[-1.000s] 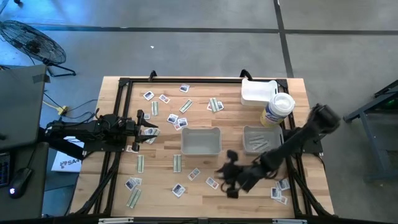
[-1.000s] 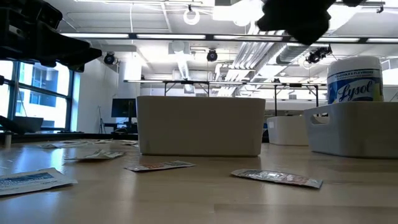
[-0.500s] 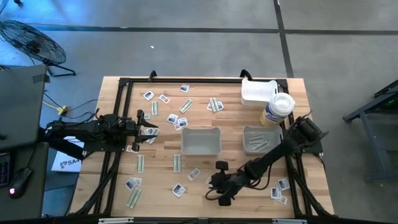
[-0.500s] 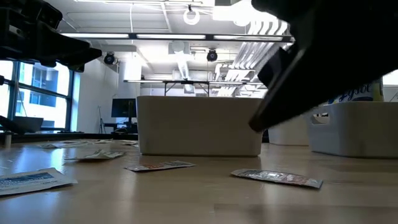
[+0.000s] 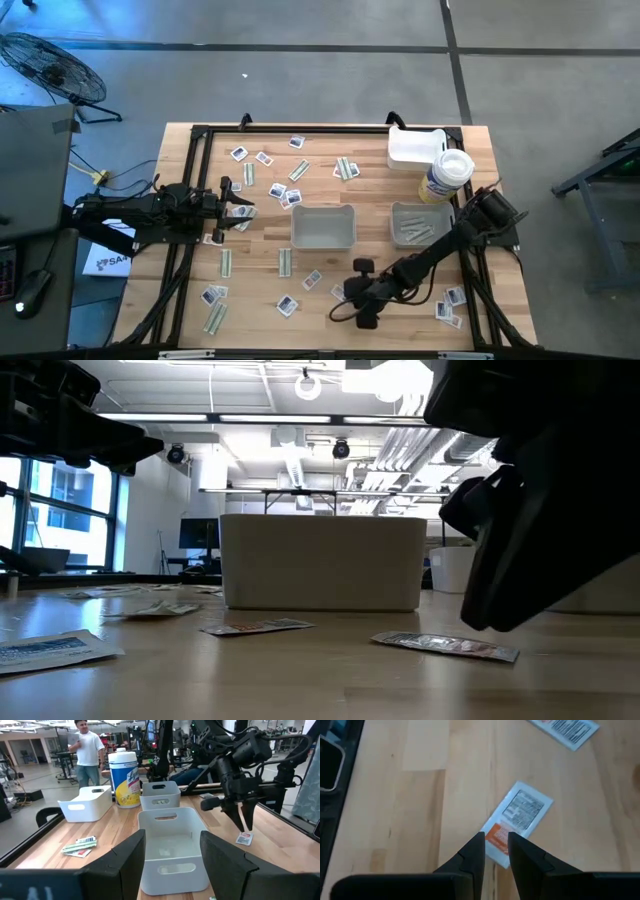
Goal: Pick & Place First Aid Supplies
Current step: Put the orange pad into the left gray bin
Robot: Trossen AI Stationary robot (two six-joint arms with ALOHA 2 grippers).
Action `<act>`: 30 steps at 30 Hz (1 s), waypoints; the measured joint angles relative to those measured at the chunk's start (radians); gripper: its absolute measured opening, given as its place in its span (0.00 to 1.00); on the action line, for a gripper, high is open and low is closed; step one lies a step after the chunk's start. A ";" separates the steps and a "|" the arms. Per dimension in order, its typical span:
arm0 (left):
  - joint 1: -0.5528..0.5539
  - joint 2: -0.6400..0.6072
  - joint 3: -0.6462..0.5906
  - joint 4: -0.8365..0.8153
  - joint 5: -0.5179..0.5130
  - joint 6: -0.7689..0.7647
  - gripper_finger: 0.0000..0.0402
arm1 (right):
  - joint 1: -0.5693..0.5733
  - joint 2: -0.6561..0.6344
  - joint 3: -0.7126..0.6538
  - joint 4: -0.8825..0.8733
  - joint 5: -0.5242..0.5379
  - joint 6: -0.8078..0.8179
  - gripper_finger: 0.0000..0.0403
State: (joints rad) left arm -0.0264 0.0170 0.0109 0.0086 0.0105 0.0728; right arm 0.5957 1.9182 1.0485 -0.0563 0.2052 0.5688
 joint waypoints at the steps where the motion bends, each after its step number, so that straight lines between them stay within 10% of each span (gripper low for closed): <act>1: 0.000 0.000 0.000 0.000 0.000 0.000 0.46 | 0.000 0.000 0.000 0.000 -0.004 0.000 0.19; 15: 0.000 0.000 0.000 0.000 0.000 0.000 0.46 | -0.001 0.042 0.002 0.062 -0.016 0.033 0.19; 30: 0.000 0.000 0.000 0.000 0.000 0.000 0.46 | 0.000 -0.096 -0.002 -0.275 -0.008 0.104 0.19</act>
State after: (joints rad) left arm -0.0263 0.0172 0.0109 0.0088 0.0105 0.0728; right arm 0.5957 1.8225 1.0470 -0.3317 0.1976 0.6724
